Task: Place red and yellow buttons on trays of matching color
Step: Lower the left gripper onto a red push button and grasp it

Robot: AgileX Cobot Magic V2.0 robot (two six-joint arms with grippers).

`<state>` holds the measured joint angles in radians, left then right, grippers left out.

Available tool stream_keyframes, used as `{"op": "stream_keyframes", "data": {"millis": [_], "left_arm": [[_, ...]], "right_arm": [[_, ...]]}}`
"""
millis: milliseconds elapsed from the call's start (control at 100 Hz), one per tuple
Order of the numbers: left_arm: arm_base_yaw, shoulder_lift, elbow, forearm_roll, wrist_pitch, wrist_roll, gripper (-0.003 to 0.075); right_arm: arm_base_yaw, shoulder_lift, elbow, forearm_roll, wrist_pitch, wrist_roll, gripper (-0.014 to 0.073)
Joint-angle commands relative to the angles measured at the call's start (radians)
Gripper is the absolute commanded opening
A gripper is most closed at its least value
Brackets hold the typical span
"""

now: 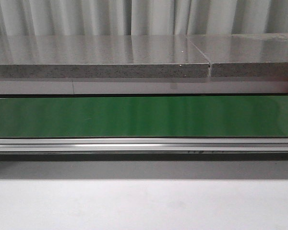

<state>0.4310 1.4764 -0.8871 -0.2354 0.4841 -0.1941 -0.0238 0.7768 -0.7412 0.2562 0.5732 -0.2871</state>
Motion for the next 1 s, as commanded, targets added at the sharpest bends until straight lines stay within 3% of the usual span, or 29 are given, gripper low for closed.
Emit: {"op": "stream_keyframes", "data": {"millis": [0,580,720,990], "left_arm": [[0.004,0.007,-0.042,-0.007,-0.051,0.002,0.0651],[0.004,0.151,-0.054,0.0,-0.096,0.002,0.0636],[0.004,0.152,-0.054,0.0,-0.106,0.002,0.0553],[0.004,0.152,-0.054,0.0,-0.107,0.002,0.0326]], "right_arm": [[0.003,-0.003,-0.029,0.002,-0.058,-0.013,-0.0067],[0.003,-0.003,-0.029,0.002,-0.058,-0.013,-0.0067],[0.003,-0.003,-0.029,0.002,-0.058,-0.013,-0.0067],[0.003,-0.003,-0.029,0.002,-0.058,-0.013,-0.0067]]}}
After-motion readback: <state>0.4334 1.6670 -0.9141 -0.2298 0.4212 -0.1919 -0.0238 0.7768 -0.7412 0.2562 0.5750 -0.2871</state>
